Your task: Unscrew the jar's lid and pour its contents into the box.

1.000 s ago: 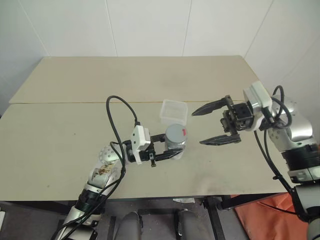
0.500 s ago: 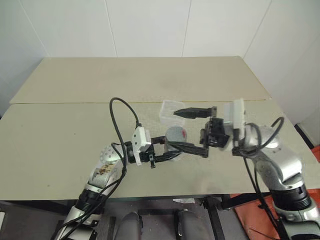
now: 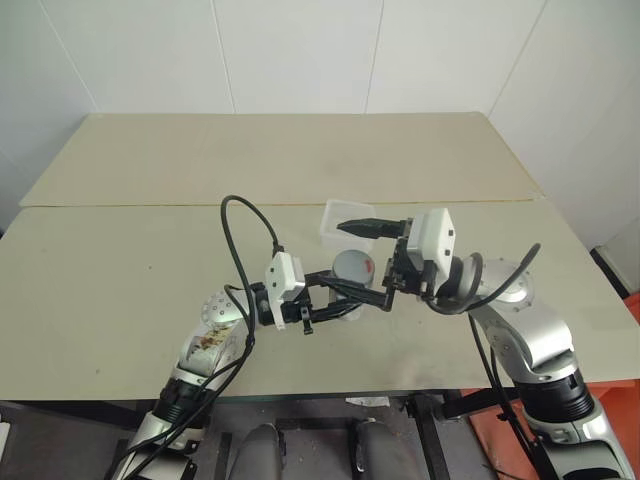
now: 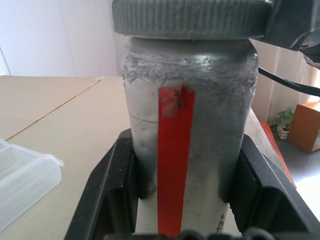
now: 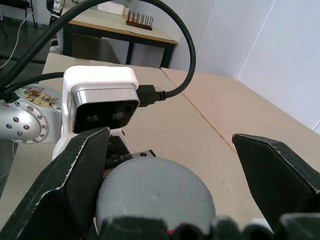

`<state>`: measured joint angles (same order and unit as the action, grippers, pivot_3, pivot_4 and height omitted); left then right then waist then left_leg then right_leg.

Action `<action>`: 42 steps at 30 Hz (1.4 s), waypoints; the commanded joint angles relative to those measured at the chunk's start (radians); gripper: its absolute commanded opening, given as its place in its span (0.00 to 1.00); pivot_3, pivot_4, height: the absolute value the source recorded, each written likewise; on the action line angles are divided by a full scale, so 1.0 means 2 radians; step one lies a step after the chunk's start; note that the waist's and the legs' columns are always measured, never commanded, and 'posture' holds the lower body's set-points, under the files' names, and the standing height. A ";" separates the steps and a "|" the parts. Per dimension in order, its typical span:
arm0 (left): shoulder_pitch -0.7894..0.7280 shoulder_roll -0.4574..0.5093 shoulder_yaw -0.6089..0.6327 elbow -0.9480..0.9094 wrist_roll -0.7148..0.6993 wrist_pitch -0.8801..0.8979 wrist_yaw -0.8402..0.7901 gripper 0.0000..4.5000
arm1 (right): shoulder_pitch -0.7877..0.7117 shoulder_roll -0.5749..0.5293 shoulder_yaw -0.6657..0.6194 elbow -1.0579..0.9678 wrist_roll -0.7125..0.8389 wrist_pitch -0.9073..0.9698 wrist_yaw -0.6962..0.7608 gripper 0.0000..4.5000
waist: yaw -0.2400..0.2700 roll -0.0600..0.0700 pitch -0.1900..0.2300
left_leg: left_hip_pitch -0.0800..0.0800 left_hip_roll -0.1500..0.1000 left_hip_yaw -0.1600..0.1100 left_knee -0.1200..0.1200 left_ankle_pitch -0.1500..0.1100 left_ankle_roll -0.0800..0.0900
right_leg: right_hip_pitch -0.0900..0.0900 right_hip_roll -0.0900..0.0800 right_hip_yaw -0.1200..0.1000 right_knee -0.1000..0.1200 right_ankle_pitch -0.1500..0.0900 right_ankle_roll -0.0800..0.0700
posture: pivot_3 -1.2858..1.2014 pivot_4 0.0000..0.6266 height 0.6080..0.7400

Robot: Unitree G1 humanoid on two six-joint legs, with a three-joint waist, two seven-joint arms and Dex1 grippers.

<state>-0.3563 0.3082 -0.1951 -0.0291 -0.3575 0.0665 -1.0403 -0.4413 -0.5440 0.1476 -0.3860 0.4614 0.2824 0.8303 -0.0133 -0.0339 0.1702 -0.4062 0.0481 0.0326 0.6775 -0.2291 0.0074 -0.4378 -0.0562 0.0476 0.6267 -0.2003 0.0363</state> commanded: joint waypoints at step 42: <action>-0.011 -0.015 0.019 0.009 -0.008 -0.037 -0.017 0.44 | -0.021 0.002 -0.043 0.007 0.057 -0.003 0.070 1.00 | -0.001 0.000 0.000 | 0.001 0.000 0.000 0.000 0.000 0.000 | 0.000 0.001 0.000 0.001 0.000 0.000 | 0.52 0.24 1.00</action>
<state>-0.3601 0.2826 -0.1603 0.0139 -0.3652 0.0199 -1.0781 -0.4628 -0.5476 0.0528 -0.3716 0.5908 0.2887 0.9797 -0.0148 -0.0339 0.1702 -0.4050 0.0485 0.0319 0.6778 -0.2291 0.0074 -0.4371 -0.0554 0.0478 0.6278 -0.2003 0.0363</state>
